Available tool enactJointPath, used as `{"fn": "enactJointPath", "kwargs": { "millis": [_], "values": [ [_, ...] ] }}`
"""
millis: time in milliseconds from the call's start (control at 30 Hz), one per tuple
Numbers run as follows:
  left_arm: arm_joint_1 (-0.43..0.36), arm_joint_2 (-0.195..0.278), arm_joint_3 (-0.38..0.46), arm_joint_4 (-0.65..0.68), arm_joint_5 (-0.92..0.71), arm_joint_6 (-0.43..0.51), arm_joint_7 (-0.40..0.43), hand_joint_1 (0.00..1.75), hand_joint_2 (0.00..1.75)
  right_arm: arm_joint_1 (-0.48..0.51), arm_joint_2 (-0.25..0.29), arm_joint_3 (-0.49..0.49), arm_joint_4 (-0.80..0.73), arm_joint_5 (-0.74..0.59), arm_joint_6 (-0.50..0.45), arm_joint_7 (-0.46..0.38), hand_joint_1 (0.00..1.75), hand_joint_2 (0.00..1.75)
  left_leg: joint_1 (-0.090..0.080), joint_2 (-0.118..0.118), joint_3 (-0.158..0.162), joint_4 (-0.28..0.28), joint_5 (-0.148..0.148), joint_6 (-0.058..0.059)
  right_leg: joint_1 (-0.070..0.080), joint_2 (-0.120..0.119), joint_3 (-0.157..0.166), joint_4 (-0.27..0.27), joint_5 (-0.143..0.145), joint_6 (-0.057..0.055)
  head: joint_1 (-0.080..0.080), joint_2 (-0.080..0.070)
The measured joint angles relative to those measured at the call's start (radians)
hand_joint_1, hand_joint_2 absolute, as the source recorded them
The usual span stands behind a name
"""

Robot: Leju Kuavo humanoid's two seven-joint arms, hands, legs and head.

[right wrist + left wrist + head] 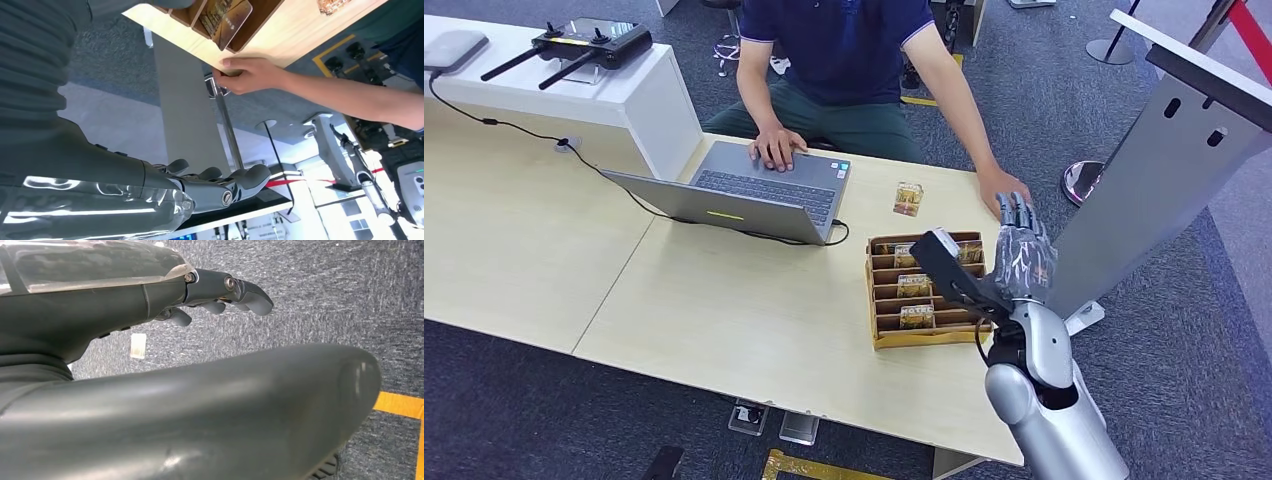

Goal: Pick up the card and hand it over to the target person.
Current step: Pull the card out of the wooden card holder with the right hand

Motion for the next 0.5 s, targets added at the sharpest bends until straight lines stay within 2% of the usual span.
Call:
{"fn": "enactJointPath", "kwargs": {
  "millis": [100,233,500],
  "values": [
    [0.001,-0.001,0.002,0.000,0.001,0.001,-0.001,0.00,0.00,-0.006,0.007,0.009,0.015,0.006,0.003,0.002,0.19,1.75,0.000,0.000,0.000,0.000,0.000,0.000,0.000,0.000,0.000,0.000,0.000,0.000,0.000,0.000],
    [0.003,-0.002,0.003,0.000,0.003,0.002,0.002,0.00,0.00,-0.010,0.010,0.022,0.037,0.000,0.001,-0.015,0.50,1.75,0.000,0.000,0.000,-0.001,0.001,0.000,0.000,0.001,0.000,-0.001,0.001,0.000,0.000,0.000],
    [0.006,-0.002,0.009,0.000,0.007,0.005,0.001,0.00,0.00,-0.001,0.004,0.047,0.010,-0.007,0.009,-0.024,0.56,1.75,0.000,-0.001,0.000,0.000,0.000,0.000,0.000,-0.001,0.000,0.001,-0.001,0.000,0.000,0.000]
  ]
}}
